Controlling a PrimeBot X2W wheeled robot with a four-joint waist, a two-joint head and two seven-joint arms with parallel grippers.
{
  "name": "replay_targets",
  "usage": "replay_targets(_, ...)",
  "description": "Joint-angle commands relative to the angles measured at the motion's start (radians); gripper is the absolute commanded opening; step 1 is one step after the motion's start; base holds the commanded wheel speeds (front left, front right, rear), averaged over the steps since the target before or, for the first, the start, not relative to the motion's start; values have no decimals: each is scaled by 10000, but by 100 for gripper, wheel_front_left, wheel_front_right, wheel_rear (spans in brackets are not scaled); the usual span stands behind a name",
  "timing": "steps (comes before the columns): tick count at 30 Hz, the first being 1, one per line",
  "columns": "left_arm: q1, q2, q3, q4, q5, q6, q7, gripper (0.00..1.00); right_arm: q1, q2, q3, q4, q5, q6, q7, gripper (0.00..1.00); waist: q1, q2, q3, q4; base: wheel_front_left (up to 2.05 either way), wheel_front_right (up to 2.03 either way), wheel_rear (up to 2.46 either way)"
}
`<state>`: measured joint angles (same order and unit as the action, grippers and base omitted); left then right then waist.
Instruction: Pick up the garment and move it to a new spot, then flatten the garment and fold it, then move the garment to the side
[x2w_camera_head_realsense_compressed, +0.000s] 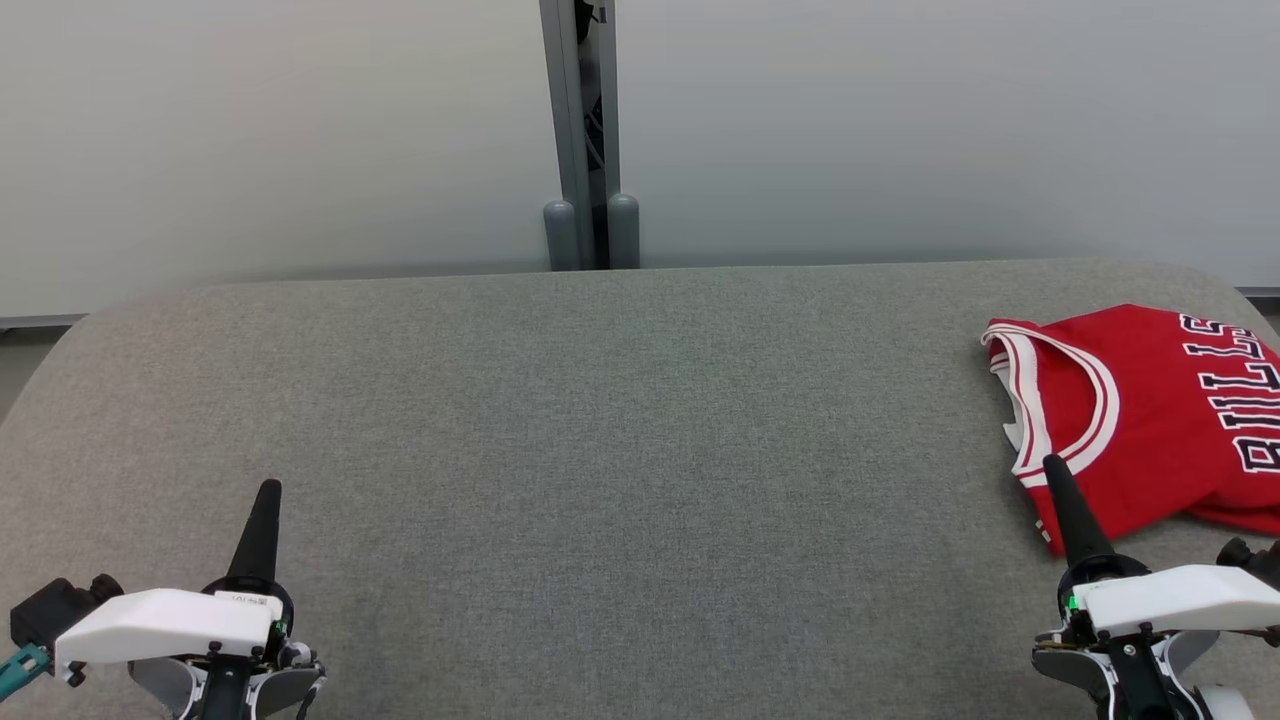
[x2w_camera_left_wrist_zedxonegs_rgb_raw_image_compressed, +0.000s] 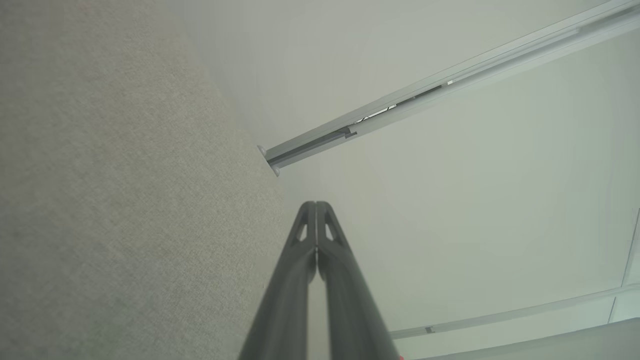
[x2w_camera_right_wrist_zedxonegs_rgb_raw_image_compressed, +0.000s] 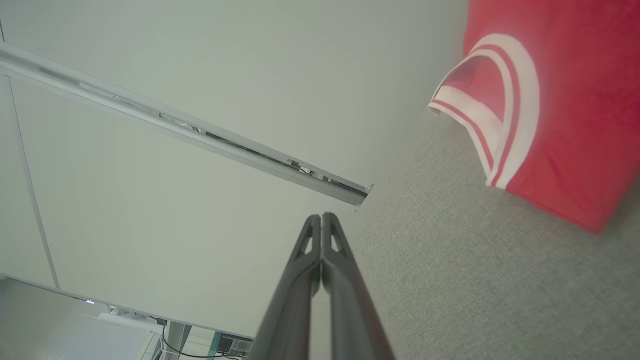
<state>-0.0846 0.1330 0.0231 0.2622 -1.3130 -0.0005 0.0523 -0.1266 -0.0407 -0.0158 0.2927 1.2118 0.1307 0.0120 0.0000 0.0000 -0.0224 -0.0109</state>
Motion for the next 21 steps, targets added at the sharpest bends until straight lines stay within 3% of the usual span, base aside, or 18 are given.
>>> replay_targets(1,-320,0,162,-2,-220,-153,85,0,-219,-94,-45,-39,309,1,52,0,0,0,9,4,0,0,0)
replay_targets(21,-838,-299,765,415,-1350,-666,570,0,-454,-111,-200,145,1900,2,167,0,0,0,108,43,0,0,0)
